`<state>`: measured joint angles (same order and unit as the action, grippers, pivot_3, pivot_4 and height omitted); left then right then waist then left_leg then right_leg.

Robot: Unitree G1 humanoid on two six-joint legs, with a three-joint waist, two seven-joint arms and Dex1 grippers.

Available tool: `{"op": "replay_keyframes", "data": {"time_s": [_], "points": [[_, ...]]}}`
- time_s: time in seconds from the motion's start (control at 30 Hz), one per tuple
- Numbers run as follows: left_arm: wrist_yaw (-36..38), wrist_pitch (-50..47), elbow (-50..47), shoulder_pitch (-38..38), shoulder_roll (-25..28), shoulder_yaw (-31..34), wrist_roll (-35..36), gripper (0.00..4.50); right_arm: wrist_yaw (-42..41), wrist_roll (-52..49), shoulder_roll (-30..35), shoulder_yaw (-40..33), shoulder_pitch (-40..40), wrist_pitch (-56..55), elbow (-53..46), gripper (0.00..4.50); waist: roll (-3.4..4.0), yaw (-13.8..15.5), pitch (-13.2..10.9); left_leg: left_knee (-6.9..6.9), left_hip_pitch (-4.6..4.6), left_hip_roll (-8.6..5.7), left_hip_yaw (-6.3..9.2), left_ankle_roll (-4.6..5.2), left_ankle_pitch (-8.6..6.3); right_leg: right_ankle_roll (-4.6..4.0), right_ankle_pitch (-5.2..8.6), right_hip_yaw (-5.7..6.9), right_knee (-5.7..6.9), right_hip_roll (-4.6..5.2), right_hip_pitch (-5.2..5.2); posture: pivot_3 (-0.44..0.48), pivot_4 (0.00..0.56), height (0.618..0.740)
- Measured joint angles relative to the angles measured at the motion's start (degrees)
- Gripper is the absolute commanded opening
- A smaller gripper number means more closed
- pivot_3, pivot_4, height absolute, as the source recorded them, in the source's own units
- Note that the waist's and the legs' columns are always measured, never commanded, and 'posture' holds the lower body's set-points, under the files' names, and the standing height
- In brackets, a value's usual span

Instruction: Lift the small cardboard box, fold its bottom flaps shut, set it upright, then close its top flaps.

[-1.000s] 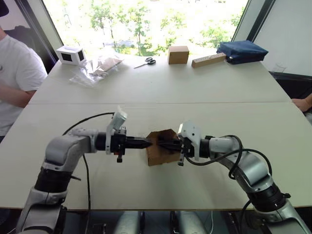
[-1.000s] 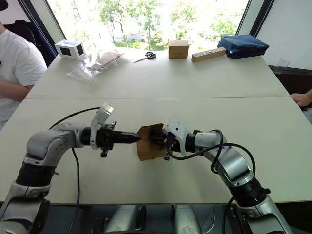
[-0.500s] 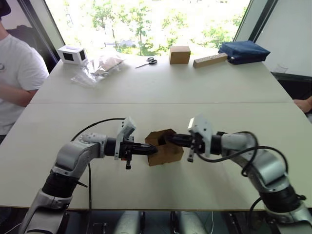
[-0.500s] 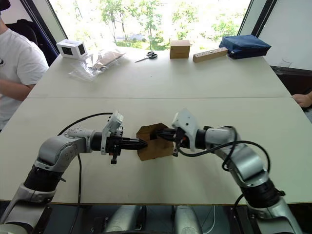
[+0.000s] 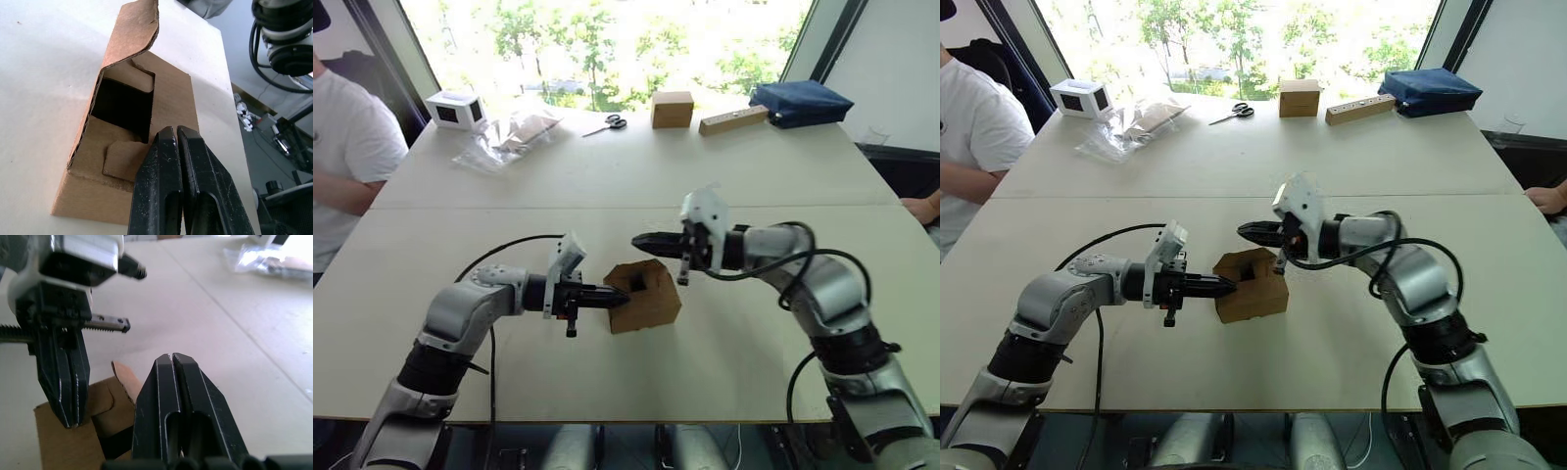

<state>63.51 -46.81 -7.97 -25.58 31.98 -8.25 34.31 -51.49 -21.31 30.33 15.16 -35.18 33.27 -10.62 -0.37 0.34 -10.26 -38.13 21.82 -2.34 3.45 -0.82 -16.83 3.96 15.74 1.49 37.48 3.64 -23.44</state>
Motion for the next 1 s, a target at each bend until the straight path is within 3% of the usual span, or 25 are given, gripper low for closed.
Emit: {"op": "replay_keyframes", "data": {"time_s": [0.33,0.63,0.83,1.0], "points": [[-1.46,-0.82,-2.44,1.20,0.92,0.38,1.21,0.10,-2.60,3.11,0.22,4.06,5.36,-2.12,-1.63,0.00,0.01,0.02,0.00,0.01,-0.03,0.01,0.01,0.00,0.00,0.00,0.00,0.00,-0.01,0.00,0.00,0.000,0.150,0.740],[-1.49,-4.42,-3.79,0.70,4.81,6.13,5.70,0.10,-1.88,4.90,0.32,3.39,8.15,-3.86,-2.54,0.00,0.02,0.15,0.01,0.01,-0.08,0.00,0.02,-0.01,0.00,0.00,0.00,0.00,-0.02,0.00,0.08,0.000,0.150,0.740],[-3.73,-2.46,2.72,-5.43,0.24,5.69,4.03,0.10,-1.06,4.52,1.64,1.70,10.48,-1.47,-6.39,0.00,0.02,0.37,0.02,0.00,-0.06,-0.03,0.01,0.00,0.00,0.00,0.00,0.01,-0.06,0.01,0.08,0.000,0.150,0.740],[-3.95,2.30,9.81,-7.27,-5.24,0.13,-0.89,0.10,-1.02,2.53,4.45,-0.06,13.26,2.43,-12.26,0.00,0.01,0.26,0.01,0.00,-0.03,-0.03,0.01,0.00,0.00,0.01,0.00,0.01,-0.07,0.00,0.06,0.000,0.150,0.740]]}}
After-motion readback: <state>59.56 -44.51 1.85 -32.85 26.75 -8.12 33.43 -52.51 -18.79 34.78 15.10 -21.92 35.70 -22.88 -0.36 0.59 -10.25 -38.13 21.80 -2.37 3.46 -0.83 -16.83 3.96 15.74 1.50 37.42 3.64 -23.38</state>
